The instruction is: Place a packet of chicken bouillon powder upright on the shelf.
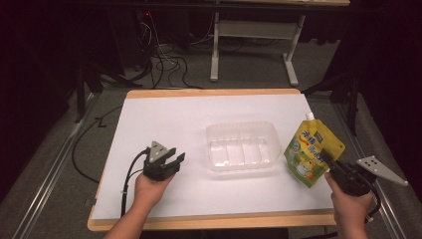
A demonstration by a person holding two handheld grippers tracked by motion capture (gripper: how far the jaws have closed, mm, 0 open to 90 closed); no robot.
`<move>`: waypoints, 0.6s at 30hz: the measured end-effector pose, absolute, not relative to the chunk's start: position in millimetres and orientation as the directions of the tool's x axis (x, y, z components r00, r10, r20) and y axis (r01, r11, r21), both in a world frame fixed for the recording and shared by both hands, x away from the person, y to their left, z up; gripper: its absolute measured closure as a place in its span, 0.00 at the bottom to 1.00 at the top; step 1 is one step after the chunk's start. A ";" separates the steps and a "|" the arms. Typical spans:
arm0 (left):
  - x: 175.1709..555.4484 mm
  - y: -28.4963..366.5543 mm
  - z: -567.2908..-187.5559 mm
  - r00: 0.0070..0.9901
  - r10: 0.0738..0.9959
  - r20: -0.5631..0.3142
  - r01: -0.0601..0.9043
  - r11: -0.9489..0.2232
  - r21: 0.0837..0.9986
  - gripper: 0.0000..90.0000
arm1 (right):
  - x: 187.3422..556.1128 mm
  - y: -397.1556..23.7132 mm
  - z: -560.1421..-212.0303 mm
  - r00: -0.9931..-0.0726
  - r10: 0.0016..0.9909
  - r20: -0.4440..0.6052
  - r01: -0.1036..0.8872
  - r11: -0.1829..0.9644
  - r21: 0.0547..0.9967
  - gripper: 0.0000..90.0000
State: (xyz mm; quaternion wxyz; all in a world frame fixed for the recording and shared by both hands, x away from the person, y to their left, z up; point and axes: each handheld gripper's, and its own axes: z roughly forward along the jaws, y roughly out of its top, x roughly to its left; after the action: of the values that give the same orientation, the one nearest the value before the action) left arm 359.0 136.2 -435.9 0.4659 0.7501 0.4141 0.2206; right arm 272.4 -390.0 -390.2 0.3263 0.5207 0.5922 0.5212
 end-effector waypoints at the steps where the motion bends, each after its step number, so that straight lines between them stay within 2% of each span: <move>1: 356.0 141.7 -439.7 0.551 0.832 -0.063 0.412 -0.206 0.887 0.58 | 272.4 -389.7 -389.8 -0.240 0.958 0.155 0.275 -0.086 0.958 1.00; 2: 354.7 150.8 -447.7 0.535 0.841 -0.086 0.421 -0.177 0.890 0.54 | 271.9 -388.1 -388.9 -0.231 0.961 0.153 0.272 -0.087 0.958 1.00; 5: 358.2 154.7 -449.1 0.530 0.843 -0.087 0.438 -0.185 0.880 0.51 | 271.9 -386.0 -387.0 -0.223 0.962 0.155 0.268 -0.092 0.959 1.00; 7: 359.5 156.9 -447.1 0.539 0.837 -0.091 0.438 -0.186 0.880 0.46 | 271.3 -382.7 -382.4 -0.213 0.966 0.146 0.253 -0.089 0.963 1.00; 18: 355.2 151.7 -447.0 0.582 0.809 -0.088 0.414 -0.201 0.888 0.38 | 274.9 -379.8 -368.4 -0.192 0.971 0.140 0.214 -0.097 0.972 1.00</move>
State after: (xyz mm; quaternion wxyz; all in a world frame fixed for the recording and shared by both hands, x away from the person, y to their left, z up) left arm 355.2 151.7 -447.0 0.4818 0.7475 0.4089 0.2048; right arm 274.9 -379.8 -368.4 0.3608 0.5231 0.5667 0.5245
